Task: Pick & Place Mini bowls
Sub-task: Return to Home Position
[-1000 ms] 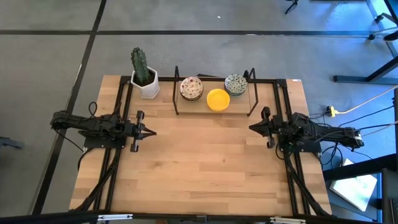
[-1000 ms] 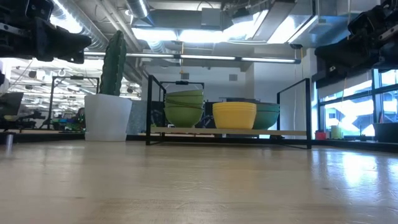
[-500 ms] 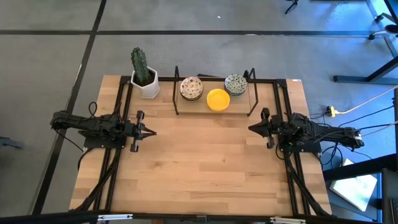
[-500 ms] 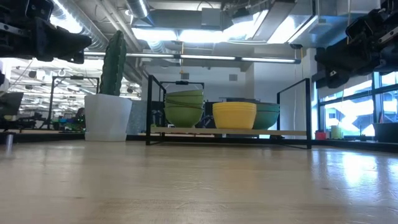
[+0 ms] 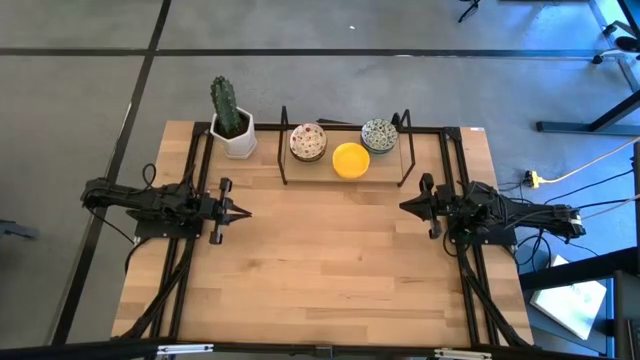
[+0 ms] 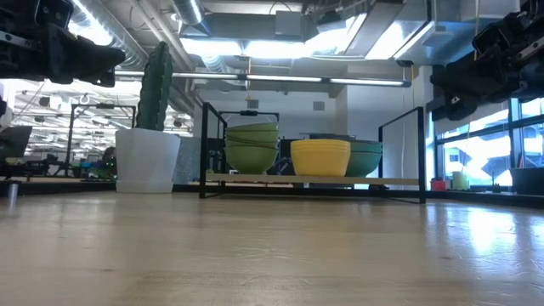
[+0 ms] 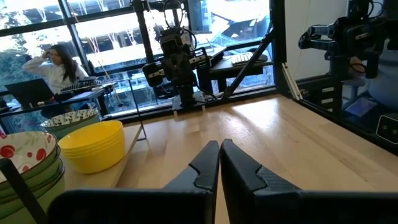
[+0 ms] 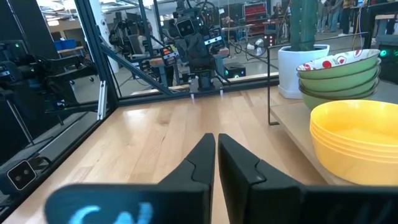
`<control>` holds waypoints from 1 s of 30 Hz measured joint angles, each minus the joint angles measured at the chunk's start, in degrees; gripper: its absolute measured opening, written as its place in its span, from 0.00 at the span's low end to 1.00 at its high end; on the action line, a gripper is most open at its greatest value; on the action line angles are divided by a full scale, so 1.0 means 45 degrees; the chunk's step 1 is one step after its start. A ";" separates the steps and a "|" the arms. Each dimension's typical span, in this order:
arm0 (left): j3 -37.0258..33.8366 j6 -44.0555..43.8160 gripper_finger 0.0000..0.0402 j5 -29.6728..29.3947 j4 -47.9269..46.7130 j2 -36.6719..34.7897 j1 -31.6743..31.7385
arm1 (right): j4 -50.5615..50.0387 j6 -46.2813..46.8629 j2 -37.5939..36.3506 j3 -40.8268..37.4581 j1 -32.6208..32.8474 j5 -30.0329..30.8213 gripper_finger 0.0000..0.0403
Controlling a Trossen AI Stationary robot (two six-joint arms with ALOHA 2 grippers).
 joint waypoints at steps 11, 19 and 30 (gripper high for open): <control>0.0000 0.0002 0.02 0.0019 0.0000 0.0000 -0.0004 | 0.0000 -0.0005 0.0000 0.0000 0.0000 0.0000 0.06; 0.0000 0.0001 0.02 0.0019 0.0000 0.0000 0.0000 | 0.0000 -0.0010 0.0000 0.0000 0.0000 0.0000 0.06; 0.0000 0.0000 0.01 0.0019 0.0000 0.0000 0.0000 | 0.0000 -0.0010 0.0000 0.0000 0.0000 0.0000 0.06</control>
